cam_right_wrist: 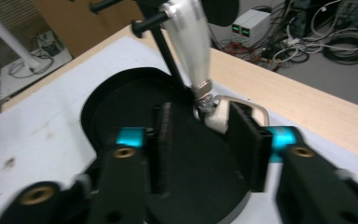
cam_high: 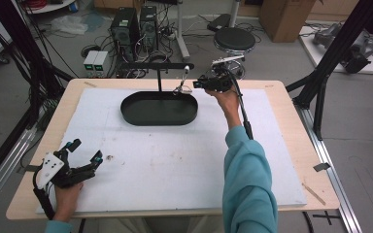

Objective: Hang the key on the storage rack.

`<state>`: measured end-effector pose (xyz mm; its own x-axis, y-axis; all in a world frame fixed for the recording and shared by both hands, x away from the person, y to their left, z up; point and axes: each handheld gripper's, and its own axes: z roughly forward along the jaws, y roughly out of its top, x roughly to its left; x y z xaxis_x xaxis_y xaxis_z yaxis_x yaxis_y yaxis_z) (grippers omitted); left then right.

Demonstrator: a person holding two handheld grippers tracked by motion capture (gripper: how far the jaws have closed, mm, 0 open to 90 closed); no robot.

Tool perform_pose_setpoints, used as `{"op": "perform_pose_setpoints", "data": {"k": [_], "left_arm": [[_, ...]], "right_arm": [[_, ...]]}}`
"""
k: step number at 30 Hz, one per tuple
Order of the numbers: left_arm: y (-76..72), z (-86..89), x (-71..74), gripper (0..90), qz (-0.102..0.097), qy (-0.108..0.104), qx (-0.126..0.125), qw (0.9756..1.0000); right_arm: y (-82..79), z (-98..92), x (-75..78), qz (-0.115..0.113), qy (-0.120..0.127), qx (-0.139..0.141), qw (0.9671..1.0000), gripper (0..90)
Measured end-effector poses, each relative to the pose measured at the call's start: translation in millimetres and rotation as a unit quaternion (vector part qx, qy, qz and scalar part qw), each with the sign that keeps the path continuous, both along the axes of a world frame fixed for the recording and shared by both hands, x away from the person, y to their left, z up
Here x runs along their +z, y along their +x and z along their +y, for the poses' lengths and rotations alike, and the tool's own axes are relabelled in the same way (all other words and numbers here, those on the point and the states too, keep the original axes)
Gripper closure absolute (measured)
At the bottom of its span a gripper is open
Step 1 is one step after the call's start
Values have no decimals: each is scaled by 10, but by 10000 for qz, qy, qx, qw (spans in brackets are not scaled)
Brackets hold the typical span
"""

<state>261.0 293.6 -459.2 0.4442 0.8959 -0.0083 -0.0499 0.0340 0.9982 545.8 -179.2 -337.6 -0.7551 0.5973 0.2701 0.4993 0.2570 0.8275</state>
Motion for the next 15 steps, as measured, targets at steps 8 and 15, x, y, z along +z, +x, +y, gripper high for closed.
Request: {"op": "perform_pose_setpoints", "data": {"k": [8,15], "left_arm": [[2,1,0,120,0,-2,-1,10000],[1,0,0,120,-1,1,1,10000]], "right_arm": [[-299,-29,192,-713,240,14,9972,93],[-693,-226,312,-964,151,-118,9952,8]]}}
